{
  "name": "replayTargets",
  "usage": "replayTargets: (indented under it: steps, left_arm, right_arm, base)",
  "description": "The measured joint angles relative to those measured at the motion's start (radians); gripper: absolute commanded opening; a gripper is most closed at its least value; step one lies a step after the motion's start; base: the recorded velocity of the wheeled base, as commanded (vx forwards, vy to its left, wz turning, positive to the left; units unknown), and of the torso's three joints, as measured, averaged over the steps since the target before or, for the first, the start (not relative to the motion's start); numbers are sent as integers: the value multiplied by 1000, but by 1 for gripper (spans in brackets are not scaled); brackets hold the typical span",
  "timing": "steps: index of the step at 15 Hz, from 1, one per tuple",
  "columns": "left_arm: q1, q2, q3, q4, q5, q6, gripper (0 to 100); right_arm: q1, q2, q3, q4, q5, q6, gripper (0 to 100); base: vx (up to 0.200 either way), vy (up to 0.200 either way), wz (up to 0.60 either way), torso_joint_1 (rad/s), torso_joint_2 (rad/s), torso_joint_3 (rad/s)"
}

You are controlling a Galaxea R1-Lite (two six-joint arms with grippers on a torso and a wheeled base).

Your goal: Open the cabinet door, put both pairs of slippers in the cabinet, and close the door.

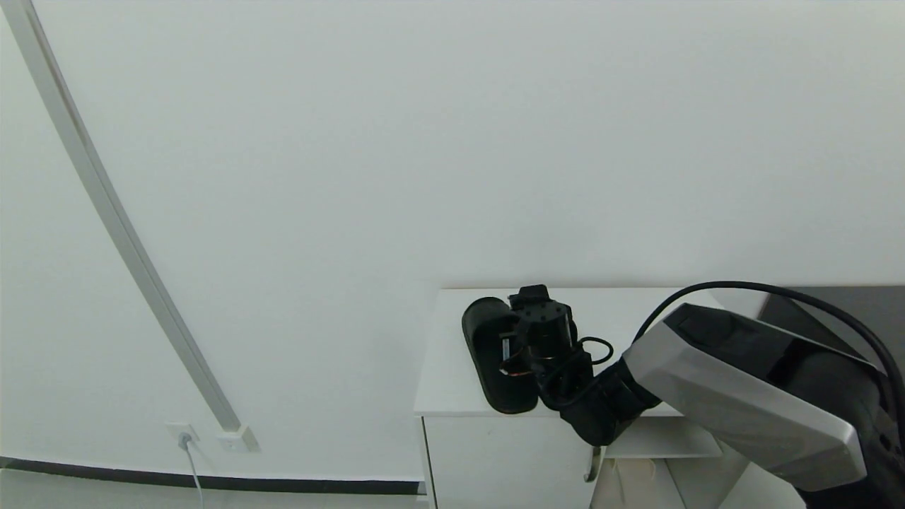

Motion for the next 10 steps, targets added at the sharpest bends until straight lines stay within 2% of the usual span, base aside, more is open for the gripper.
replayTargets:
  steps: [5,8,10]
  left_arm:
    - [0,0,1,0,-1,7,0]
    - [0,0,1,0,-3,9,0]
    - [0,0,1,0,-3,9,0]
  right_arm:
    - [5,-137,137,-12,12,-5,0]
    - [19,-268,327,-66,74,-6,0]
    - [24,-377,472,-104,151,-6,0]
  base:
    - [0,0,0,0,0,0]
    - [0,0,0,0,0,0]
    - [0,0,0,0,0,0]
